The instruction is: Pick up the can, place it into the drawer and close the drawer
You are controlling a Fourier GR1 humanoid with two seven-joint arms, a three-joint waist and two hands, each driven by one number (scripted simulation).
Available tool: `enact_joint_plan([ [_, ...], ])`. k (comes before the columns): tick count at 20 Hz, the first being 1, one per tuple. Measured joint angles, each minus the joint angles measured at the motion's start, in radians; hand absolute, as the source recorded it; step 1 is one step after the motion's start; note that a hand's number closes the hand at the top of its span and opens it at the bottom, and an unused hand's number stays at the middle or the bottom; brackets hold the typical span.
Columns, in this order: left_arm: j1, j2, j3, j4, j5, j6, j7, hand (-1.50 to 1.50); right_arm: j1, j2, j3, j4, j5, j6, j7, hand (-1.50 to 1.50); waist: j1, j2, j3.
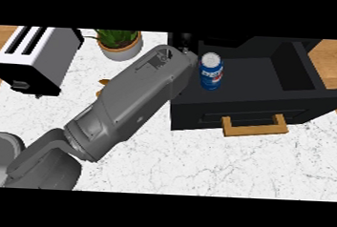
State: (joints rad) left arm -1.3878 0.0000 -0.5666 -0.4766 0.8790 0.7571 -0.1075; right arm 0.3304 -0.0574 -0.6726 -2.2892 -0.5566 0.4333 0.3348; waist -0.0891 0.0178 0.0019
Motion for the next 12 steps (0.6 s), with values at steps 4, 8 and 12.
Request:
enact_joint_plan([
  [4,0.001,0.000,-0.024,0.013,0.028,0.011,-0.023,-1.50,-0.027,-0.019,0.003,0.003,0.005,-0.013,0.017,-1.50,0.000,0.001,0.000],
  [8,-0.003,0.000,-0.030,0.027,0.058,0.016,-0.049,-1.50,-0.017,-0.003,0.012,-0.012,0.006,-0.010,0.020,-1.50,-0.002,0.001,0.000],
  [12,-0.001,0.000,-0.033,0.020,0.093,0.029,-0.082,-1.50,-0.047,-0.014,0.009,-0.029,0.057,-0.001,-0.017,-1.50,-0.006,0.004,0.000],
])
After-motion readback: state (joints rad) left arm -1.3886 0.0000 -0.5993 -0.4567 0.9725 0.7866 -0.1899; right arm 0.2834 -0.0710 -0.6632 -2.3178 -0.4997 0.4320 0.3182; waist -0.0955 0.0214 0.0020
